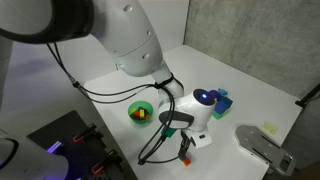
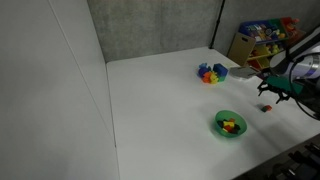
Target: Pick up a blue block next to the orange block and place it in the green bowl
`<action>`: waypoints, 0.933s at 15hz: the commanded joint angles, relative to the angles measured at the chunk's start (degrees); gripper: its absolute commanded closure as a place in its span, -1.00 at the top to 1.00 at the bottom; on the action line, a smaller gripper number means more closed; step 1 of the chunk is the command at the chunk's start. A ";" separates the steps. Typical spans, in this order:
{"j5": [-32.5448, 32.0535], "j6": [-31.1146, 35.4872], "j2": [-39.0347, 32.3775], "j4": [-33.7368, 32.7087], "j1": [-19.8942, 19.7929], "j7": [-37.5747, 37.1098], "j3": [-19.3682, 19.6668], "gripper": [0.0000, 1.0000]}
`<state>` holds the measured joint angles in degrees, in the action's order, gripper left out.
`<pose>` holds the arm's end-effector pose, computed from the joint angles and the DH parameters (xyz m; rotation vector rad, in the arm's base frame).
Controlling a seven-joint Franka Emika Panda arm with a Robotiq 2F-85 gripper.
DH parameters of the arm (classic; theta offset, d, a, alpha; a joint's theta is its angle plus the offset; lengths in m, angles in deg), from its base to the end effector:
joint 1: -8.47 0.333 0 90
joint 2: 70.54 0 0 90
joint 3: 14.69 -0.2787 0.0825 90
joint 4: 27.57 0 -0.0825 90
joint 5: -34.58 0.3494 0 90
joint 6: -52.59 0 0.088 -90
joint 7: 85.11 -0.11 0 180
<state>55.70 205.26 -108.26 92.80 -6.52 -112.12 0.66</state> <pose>0.4426 -0.2814 0.1049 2.5104 -1.8798 -0.0762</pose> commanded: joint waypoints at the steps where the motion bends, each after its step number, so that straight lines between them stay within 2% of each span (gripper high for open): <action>1: 2.14 0.99 -4.05 -3.30 -1.72 -0.60 -0.74 1.00; 5: 3.66 1.92 -6.87 -5.09 -2.71 -0.16 -1.50 1.00; 14: 3.89 2.51 -10.24 -6.45 -2.02 -0.90 -0.99 1.00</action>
<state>58.65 206.89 -117.22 87.80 -8.11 -112.21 0.16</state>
